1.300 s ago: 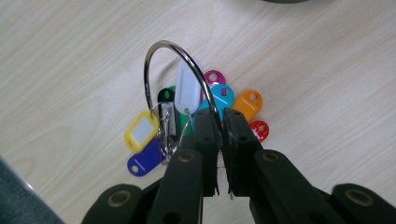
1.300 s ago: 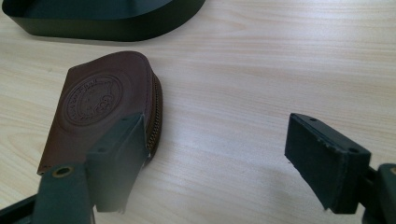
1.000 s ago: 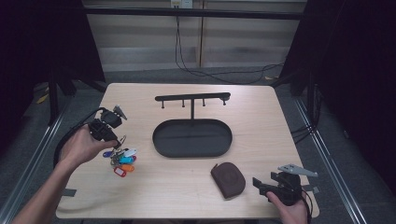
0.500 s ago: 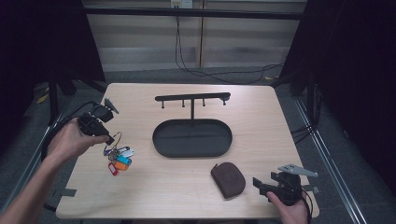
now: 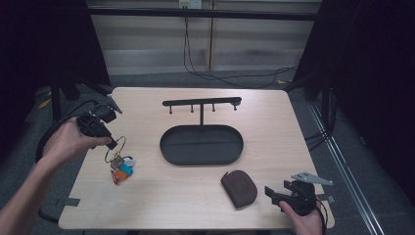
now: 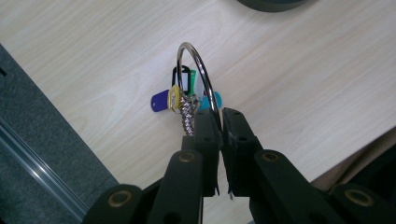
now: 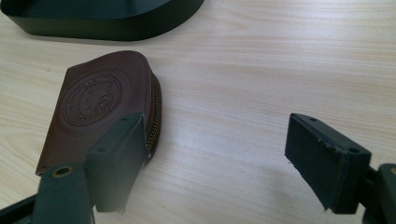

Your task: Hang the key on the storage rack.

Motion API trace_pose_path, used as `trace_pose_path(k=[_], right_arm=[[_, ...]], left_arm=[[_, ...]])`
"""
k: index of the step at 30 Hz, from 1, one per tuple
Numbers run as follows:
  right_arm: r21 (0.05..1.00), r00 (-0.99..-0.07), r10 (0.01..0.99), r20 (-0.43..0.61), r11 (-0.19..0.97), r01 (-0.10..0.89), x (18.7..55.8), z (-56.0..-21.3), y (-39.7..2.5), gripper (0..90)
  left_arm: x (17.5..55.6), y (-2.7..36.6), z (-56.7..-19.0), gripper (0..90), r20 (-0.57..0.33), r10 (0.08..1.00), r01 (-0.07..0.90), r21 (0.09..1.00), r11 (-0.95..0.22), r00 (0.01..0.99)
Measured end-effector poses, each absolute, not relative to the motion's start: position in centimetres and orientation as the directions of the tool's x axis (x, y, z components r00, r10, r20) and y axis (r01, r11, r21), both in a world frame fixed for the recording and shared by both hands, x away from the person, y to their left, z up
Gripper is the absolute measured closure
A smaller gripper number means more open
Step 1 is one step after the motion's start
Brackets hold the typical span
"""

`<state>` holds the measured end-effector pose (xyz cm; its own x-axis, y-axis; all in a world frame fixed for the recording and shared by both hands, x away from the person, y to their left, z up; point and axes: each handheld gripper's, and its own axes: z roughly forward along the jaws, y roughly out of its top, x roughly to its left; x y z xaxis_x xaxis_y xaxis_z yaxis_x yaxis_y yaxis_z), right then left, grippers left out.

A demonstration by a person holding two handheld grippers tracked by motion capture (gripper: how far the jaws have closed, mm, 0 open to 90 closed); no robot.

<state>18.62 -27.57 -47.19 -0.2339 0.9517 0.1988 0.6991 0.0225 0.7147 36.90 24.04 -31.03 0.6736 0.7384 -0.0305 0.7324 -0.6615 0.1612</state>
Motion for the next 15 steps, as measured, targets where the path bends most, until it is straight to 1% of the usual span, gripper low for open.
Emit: trace_pose_path(k=[8,9,14,15], right_arm=[[0.714,-0.235,0.952,0.197,0.025,0.700,18.6,-47.2,-27.5,20.6],[0.714,-0.235,0.952,0.197,0.025,0.700,18.6,-47.2,-27.5,20.6],[0.714,-0.233,0.952,0.199,0.022,0.700,18.6,-47.2,-27.6,20.6],[0.714,-0.234,0.952,0.199,0.023,0.700,18.6,-47.2,-27.6,20.6]], left_arm=[[36.6,24.0,-29.6,85.5,-0.067,0.728,0.729,0.144,-0.669,0.682],[36.6,24.0,-29.5,85.5,-0.066,0.718,0.719,0.135,-0.682,0.693],[36.9,23.9,-29.1,85.5,-0.069,0.727,0.729,0.119,-0.674,0.683],[36.9,23.9,-29.0,85.5,-0.063,0.728,0.729,0.128,-0.672,0.682]])
